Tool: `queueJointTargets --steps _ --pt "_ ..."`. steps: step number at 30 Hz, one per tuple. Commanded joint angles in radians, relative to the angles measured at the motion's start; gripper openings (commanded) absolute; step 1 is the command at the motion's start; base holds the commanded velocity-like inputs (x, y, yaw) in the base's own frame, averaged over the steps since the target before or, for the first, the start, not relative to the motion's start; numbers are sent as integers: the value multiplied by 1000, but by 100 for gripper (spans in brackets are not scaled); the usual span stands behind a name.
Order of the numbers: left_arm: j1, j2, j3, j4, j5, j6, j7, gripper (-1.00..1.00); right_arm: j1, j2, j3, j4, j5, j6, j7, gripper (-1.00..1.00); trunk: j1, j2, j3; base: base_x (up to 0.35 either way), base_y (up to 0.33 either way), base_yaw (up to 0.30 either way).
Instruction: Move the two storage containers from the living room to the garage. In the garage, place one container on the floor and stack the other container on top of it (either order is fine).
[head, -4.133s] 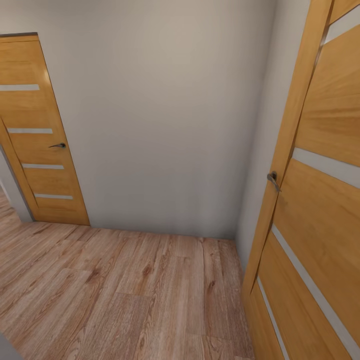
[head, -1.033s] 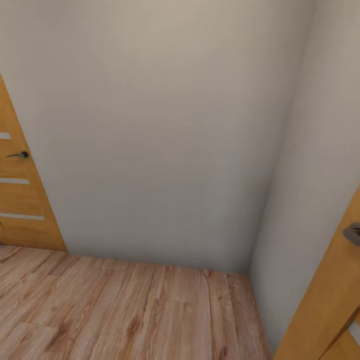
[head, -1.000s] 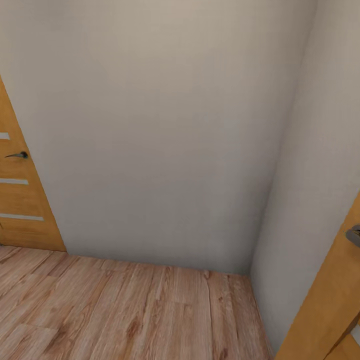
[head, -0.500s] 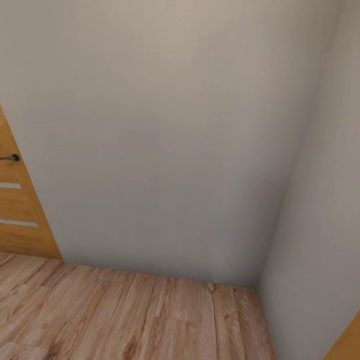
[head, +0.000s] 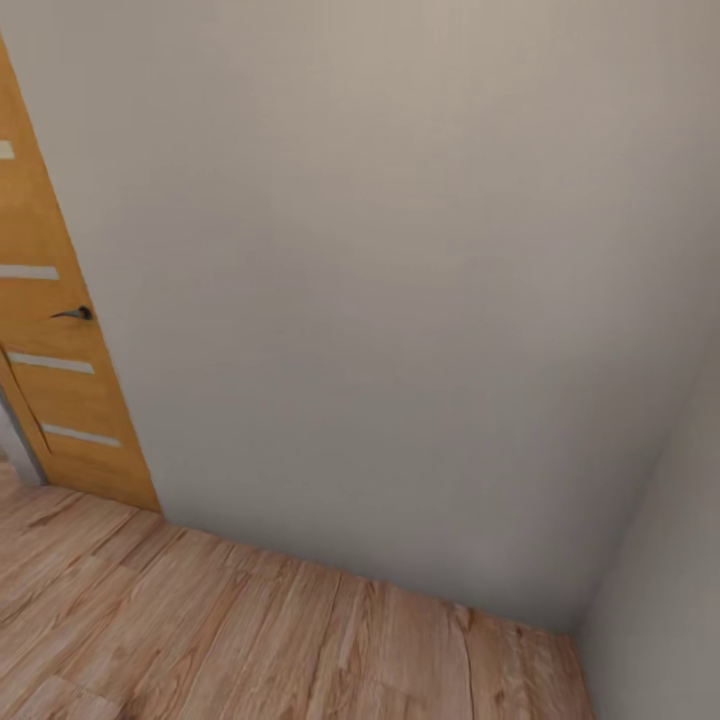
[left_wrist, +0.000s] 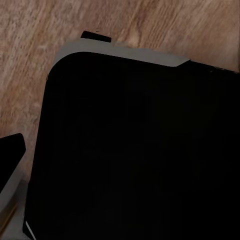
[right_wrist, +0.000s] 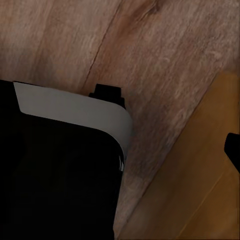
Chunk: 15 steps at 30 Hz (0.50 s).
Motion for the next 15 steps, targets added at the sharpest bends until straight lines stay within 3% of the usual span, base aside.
queueJointTargets --steps 1,9,15 --pt "0 0 3 0 4 -2 0 100 -1 0 8 1 -10 1 3 100 1 0 -1 321 0 269" --pt "0 1 3 0 4 -2 0 100 -1 1 7 1 -11 -8 2 100 1 0 -1 292 0 270" --pt "0 1 3 -1 4 -2 0 100 -1 9 2 0 -22 -19 -24 100 1 0 -1 34 0 292"
